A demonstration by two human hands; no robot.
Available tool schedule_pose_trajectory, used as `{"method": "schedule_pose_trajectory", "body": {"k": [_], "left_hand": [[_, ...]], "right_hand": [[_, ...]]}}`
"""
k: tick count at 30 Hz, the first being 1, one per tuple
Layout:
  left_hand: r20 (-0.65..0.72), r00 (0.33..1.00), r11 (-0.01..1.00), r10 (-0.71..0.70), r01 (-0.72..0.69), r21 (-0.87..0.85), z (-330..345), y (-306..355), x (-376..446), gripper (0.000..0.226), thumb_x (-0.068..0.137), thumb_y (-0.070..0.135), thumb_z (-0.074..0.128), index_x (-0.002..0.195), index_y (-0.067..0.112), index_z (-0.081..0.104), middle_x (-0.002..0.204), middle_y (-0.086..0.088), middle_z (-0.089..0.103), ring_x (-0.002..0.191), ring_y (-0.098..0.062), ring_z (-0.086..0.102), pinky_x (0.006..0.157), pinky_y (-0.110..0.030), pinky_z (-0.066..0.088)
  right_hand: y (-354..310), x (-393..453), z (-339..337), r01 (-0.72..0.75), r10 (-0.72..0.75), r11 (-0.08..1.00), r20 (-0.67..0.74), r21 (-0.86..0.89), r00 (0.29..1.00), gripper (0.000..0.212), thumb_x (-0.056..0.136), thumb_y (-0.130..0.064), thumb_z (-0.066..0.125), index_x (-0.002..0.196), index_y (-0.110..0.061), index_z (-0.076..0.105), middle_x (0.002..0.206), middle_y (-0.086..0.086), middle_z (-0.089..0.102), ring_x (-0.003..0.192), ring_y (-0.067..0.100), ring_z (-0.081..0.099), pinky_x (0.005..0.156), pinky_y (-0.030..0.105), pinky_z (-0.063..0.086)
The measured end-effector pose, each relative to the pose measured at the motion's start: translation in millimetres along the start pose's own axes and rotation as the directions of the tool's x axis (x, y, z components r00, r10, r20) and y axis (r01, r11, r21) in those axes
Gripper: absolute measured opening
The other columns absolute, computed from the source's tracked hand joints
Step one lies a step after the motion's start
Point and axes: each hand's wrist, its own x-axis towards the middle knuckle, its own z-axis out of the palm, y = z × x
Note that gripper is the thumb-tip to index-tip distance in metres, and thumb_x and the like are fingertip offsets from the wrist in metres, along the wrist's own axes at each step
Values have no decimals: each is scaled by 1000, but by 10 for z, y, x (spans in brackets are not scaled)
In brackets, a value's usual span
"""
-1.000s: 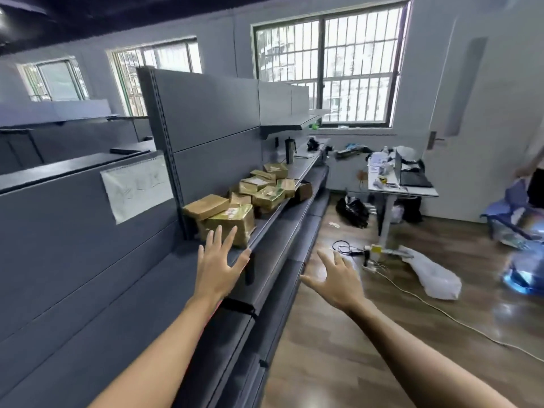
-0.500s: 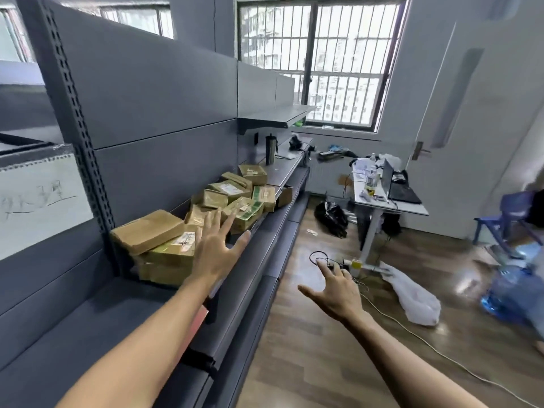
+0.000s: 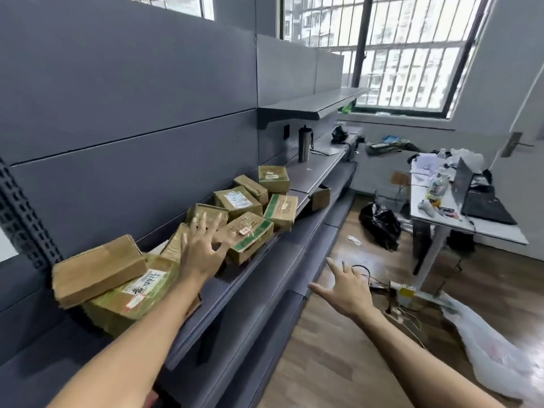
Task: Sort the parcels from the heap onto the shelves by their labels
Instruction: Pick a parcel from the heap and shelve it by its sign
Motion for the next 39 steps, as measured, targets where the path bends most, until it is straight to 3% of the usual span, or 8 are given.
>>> {"method": "schedule_pose_trajectory", "body": {"k": [9,15,24,28,31,33,35,39], "left_hand": [[-232,926,948,-297,316,47,-332,-597,363,84,81,75,30,152,31,40,165,-5,26,154,-18,13,124,-47,3],[-507,782,886,-361,458,75,-931,-1234,306,76,85,69,37,134,16,61,139,-7,60,133,-25,50,118,-51,27],[-642,555,715,-528,699,16,-1403,-1771,-372,70,87,69,41,131,18,62,134,-3,63,128,-26,54,111,-50,37],[-575,354,600,-737,735,-316,-1271,-1778,-584,52,97,54,55,138,21,55,139,-5,58,127,-22,53,104,-42,43],[-448,244,465,-860,737,-491,-1110,-1820,-610,47,98,51,54,135,21,56,135,-2,60,122,-22,55,98,-35,42],[-323,151,335,-934,682,-650,-1050,-1794,-553,40,98,51,55,124,22,62,128,-3,63,118,-25,56,98,-39,47],[-242,122,264,-963,632,-729,-974,-1702,-509,27,98,41,59,116,21,65,118,-3,62,108,-23,57,91,-41,52],[-293,173,332,-940,659,-675,-919,-1614,-497,7,99,24,61,96,26,67,107,-1,65,94,-15,59,89,-41,51]], "right_hand": [[-807,1515,40,298,-306,949,71,105,950,97,79,-85,49,158,-33,24,162,11,31,146,37,30,113,49,36],[-1913,1877,252,533,-548,831,72,158,834,94,80,-82,51,157,-33,27,161,10,35,147,33,32,117,47,34],[-3352,1735,605,734,-794,600,128,318,594,89,83,-76,54,156,-32,28,162,3,33,150,26,26,119,42,30],[-3732,1564,834,702,-852,515,205,492,482,87,85,-72,56,157,-32,28,160,2,37,148,24,31,115,41,35],[-3874,1440,949,484,-820,554,345,678,456,82,90,-64,59,157,-30,28,156,0,44,143,24,40,111,38,38],[-3917,1396,1030,344,-811,563,421,751,407,75,91,-57,62,155,-30,33,151,-3,49,136,21,47,105,31,39],[-3923,1392,1118,340,-843,520,408,784,350,69,91,-49,67,151,-33,37,137,-10,58,120,12,56,93,21,42],[-3900,1407,1141,352,-877,465,367,812,311,57,94,-36,67,146,-37,42,116,-20,61,95,-5,56,67,3,41]]}}
